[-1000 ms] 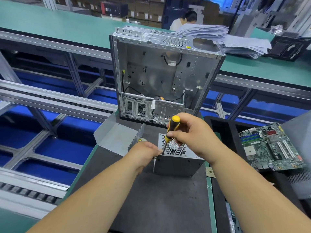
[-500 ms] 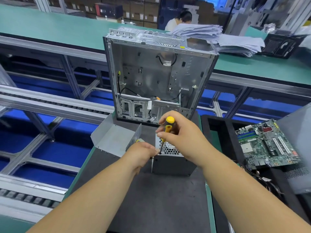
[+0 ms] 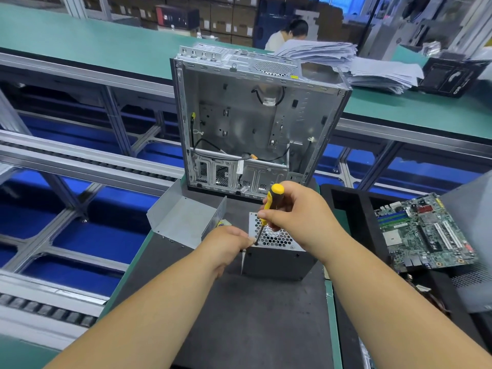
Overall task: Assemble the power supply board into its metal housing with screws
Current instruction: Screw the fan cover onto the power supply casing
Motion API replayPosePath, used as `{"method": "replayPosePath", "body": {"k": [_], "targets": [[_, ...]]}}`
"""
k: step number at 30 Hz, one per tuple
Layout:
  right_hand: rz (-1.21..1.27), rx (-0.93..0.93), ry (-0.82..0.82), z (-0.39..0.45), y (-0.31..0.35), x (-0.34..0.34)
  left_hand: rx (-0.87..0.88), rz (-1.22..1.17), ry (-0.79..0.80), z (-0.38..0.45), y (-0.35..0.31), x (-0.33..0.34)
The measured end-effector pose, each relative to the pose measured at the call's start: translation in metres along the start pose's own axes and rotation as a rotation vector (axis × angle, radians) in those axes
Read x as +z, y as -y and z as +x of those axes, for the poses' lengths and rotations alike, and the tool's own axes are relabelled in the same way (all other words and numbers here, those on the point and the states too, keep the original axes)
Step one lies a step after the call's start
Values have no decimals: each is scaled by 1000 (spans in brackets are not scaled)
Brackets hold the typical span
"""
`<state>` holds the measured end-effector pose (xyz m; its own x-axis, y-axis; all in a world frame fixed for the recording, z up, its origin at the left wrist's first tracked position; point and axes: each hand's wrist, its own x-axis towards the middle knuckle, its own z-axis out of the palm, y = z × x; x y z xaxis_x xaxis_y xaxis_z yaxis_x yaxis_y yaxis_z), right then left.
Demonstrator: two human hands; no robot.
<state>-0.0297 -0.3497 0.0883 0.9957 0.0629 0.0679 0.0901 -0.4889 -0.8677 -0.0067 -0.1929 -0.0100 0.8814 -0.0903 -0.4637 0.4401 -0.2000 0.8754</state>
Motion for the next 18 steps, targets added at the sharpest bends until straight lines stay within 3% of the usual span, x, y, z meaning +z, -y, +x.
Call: {"method": "replayPosePath", "body": {"k": [7,11,13,18], "targets": [[-148,36,-191,-8,4,13,2,-8,-1,-2,-1,0],[-179,48,-206,-9,9,16,-12,-6,10,-4,-1,0],[-155,65,-207,-10,10,10,-27,-1,13,-4,-1,0],[28,49,-389,-15,7,-16,-16,76,13,-4,-4,3]]}}
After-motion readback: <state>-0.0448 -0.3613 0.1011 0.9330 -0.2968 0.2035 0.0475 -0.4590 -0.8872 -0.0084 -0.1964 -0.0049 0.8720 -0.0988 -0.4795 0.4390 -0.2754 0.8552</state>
